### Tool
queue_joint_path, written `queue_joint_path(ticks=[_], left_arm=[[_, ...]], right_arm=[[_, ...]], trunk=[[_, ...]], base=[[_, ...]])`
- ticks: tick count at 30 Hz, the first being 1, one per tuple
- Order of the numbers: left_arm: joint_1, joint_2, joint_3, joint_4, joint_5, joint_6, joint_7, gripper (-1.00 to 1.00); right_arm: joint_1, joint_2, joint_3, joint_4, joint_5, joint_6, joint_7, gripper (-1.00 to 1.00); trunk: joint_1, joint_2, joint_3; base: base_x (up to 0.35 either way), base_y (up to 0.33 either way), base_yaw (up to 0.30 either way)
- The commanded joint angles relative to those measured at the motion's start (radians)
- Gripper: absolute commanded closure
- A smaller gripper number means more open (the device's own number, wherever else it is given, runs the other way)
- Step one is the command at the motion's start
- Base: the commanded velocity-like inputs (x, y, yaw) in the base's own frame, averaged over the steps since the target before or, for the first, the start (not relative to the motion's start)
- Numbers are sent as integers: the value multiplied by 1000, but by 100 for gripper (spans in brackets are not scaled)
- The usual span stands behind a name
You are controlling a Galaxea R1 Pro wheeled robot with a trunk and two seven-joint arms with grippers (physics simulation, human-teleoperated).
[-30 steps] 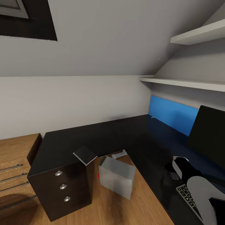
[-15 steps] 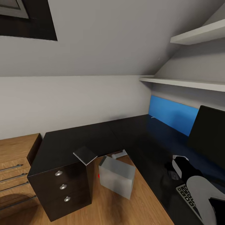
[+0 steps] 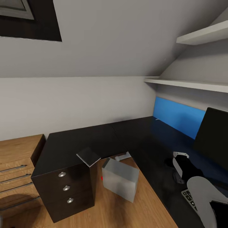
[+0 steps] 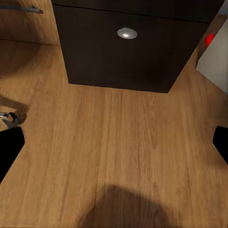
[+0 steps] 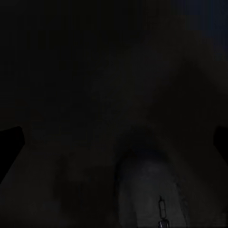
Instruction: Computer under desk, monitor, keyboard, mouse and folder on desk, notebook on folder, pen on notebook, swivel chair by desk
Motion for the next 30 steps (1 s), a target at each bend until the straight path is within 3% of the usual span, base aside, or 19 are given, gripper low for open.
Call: queue_joint_path(ticks=[1, 9, 21, 30], left_arm=[[-1, -1, 7, 1, -2, -2, -4, -100], [-1, -1, 7, 1, -2, -2, -4, -100], [-1, -1, 6, 1, -2, -2, -5, -100], [-1, 0, 7, 2, -2, -1, -5, -100]], right_arm=[[0, 4, -2, -2, 2, -2, -1, -100], [0, 33, -2, 4, 6, -124, -3, -100], [4, 57, -1, 15, 6, -155, -2, -100], [7, 67, -2, 31, 6, -270, -6, -100]], trunk=[[0, -1, -1], [0, -1, -1], [0, -1, -1], [0, -1, -3]], base=[[0, 0, 211], [0, 0, 244], [0, 0, 256], [0, 0, 256]])
